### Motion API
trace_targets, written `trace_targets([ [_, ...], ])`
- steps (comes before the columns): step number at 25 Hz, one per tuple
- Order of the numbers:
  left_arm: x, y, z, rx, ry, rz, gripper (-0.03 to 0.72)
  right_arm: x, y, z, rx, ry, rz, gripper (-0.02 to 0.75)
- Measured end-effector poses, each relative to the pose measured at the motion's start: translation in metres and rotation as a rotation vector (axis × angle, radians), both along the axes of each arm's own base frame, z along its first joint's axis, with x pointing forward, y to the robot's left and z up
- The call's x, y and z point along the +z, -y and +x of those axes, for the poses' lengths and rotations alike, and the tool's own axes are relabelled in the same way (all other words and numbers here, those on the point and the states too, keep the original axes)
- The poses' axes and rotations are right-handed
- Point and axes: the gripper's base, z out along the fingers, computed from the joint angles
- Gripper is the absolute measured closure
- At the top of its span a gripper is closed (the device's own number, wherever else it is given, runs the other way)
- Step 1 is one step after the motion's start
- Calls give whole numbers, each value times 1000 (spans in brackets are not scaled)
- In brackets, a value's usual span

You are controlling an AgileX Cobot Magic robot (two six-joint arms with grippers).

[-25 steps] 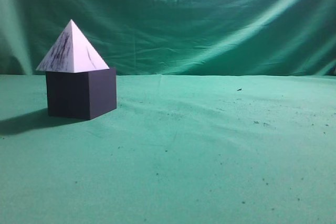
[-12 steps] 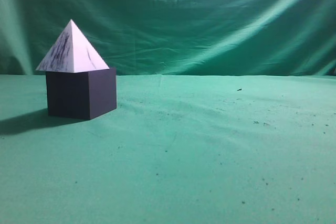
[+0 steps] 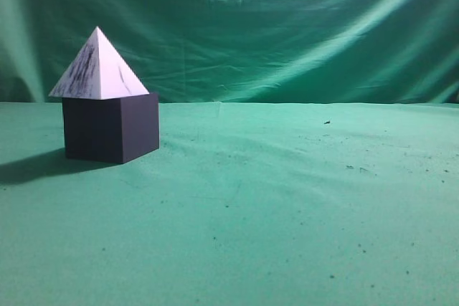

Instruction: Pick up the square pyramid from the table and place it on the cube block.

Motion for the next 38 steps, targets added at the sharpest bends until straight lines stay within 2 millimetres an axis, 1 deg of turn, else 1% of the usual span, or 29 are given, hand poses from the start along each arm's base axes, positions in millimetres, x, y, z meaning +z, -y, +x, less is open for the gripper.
trace_targets([
  [3,0,0,0,0,0,0,688,-12,1,7,-67,-22,-23,738],
  [6,0,0,0,0,0,0,688,-32,4,16,-201,-67,-26,738],
  [9,0,0,0,0,0,0,688,-63,11,26,-360,-98,-21,738],
  [11,0,0,0,0,0,0,688,-84,18,29,-466,-89,-3,738],
  [13,0,0,0,0,0,0,688,-106,26,29,-560,-71,18,738],
  [16,0,0,0,0,0,0,688,-140,37,23,-678,-40,41,738],
  [17,0,0,0,0,0,0,688,-148,39,20,-710,-23,53,738],
  [20,0,0,0,0,0,0,688,-175,44,16,-776,-13,60,738],
  [23,0,0,0,0,0,0,688,-198,45,17,-805,-57,32,738],
  [28,0,0,0,0,0,0,688,-206,46,16,-813,-111,-8,738],
  [38,0,0,0,0,0,0,688,-207,46,16,-814,-119,-16,738],
])
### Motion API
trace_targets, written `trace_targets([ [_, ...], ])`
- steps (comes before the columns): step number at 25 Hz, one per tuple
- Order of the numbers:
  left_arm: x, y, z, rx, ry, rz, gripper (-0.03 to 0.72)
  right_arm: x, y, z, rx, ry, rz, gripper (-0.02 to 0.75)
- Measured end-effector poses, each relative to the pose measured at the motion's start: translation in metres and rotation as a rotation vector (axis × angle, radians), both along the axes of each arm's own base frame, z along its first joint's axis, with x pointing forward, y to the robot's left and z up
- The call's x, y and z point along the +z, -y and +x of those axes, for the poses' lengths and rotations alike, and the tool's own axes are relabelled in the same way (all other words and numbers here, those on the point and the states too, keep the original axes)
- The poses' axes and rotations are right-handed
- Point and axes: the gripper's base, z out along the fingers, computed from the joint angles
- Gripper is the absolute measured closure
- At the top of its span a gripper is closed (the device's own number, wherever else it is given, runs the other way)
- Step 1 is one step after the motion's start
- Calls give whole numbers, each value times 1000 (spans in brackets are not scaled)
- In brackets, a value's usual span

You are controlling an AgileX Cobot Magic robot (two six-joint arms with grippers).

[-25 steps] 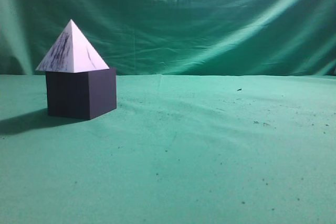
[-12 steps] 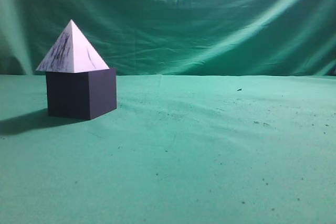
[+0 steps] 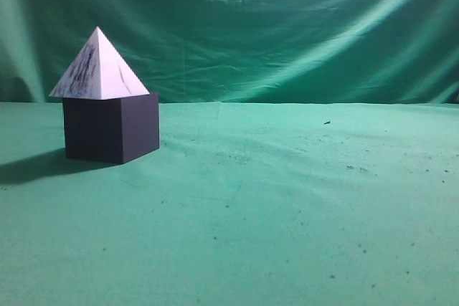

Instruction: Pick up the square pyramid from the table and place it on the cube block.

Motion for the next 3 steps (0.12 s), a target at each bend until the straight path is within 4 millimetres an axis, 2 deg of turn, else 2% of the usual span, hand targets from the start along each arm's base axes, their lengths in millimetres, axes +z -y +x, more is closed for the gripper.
trace_targets([
  [3,0,0,0,0,0,0,688,0,0,0,0,0,0,738],
])
